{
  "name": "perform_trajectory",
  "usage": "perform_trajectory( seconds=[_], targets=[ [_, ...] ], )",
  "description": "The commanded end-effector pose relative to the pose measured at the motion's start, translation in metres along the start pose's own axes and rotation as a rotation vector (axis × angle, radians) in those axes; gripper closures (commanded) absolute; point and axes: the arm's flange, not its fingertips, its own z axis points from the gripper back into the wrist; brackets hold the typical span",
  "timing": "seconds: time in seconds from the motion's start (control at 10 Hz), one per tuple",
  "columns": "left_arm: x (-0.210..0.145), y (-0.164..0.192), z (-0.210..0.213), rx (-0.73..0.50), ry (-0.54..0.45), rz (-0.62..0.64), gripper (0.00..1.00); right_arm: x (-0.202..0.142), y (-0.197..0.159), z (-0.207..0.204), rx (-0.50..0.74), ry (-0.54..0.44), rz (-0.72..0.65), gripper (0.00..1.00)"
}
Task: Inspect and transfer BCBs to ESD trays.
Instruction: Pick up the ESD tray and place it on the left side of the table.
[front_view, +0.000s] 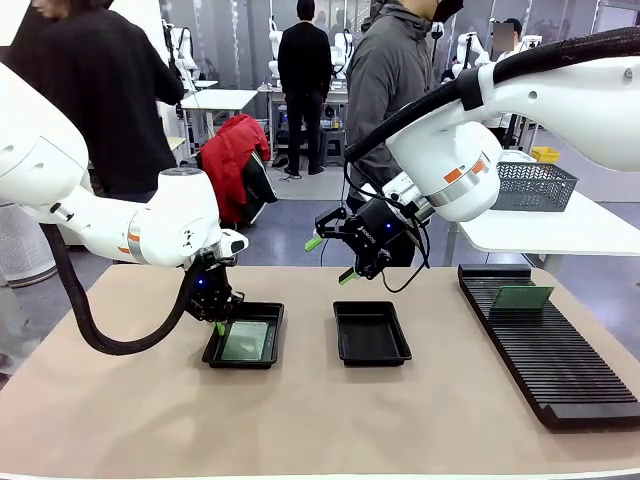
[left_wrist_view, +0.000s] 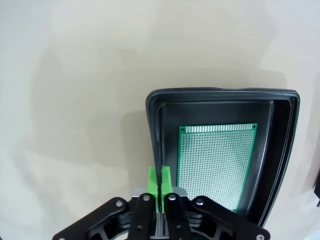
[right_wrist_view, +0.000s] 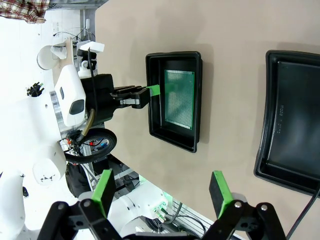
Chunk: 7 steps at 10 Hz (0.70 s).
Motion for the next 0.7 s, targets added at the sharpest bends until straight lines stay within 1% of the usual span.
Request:
perform_trajectory(
  seconds=[0.0,0.5,0.6],
  targets=[
    [-0.0002,0.0002,-0.0001,0.009,-0.003,-0.009,1.0,-0.0002,0.0023,0.0,-0.004,-0.004,-0.003,0.0],
    [-0.0002,0.0002,-0.0001,0.009,-0.003,-0.009,1.0,-0.0002,0.0023,0.0,-0.004,-0.004,-0.003,0.0],
    [0.0,0.0,0.0,0.0,0.0,0.0,0.97,-0.0002,0.0023,0.0,-0.004,-0.004,-0.003,0.0]
  ],
)
